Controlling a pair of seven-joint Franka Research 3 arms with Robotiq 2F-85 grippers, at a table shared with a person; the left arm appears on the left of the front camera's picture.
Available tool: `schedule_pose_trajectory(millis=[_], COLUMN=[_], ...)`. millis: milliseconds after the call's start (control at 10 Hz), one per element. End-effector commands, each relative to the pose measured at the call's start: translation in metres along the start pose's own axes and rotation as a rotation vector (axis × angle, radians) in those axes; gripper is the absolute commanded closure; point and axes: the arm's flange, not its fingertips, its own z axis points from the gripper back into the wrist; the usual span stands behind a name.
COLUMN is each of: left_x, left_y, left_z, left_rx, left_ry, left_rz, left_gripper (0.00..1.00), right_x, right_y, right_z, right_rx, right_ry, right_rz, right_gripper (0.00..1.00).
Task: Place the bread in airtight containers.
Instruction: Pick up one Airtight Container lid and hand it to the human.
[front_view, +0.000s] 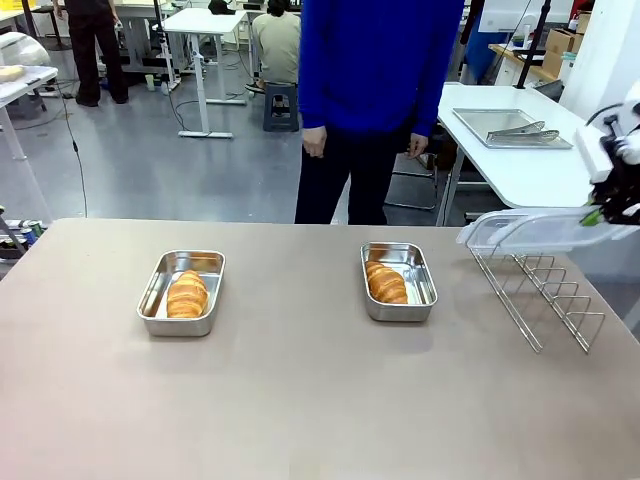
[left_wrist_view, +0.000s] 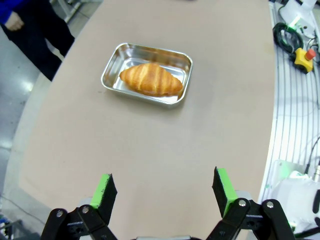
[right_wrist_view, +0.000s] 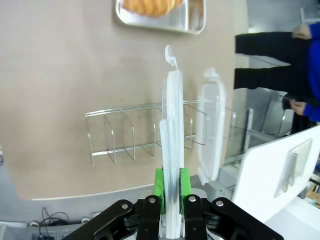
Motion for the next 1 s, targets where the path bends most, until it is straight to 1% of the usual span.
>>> schedule_pose_trajectory(millis=[0, 200, 300, 400, 600, 800, 900], left_x=[-0.001, -0.001, -0.001, -0.001, -0.001, -0.001, -0.001], left_y=[-0.001, -0.001, -0.001, -0.001, -0.001, -0.001, -0.001], left_z=[0.0, 0.0, 0.0, 0.0, 0.0, 0.0, 0.0], left_rx=[-0.008, -0.008, -0.008, -0.008, -0.008, -0.008, -0.008], left_ry=[-0.003, -0.003, -0.003, -0.003, -0.003, -0.003, -0.003], left_rz=[-0.013, -0.013, -0.013, -0.013, -0.013, -0.013, -0.013], left_gripper=[0.0, 0.0, 0.0, 0.0, 0.0, 0.0, 0.0], right_x=[0.023, 0.046, 0.059, 0.074, 0.102, 0.12, 0.126], right_y=[-0.004, -0.013, -0.019, -0.035, -0.064, -0.094, -0.102], right_z=[0.055, 0.093, 0.104, 0.105, 0.08, 0.044, 0.03], right_rx=[-0.038, -0.119, -0.151, -0.173, -0.191, -0.192, -0.187], right_ry=[-0.025, -0.104, -0.151, -0.198, -0.203, -0.223, -0.228], right_rz=[0.017, 0.141, 0.214, 0.3, 0.416, 0.472, 0.486], right_gripper=[1.0, 1.0, 1.0, 1.0, 1.0, 1.0, 1.0])
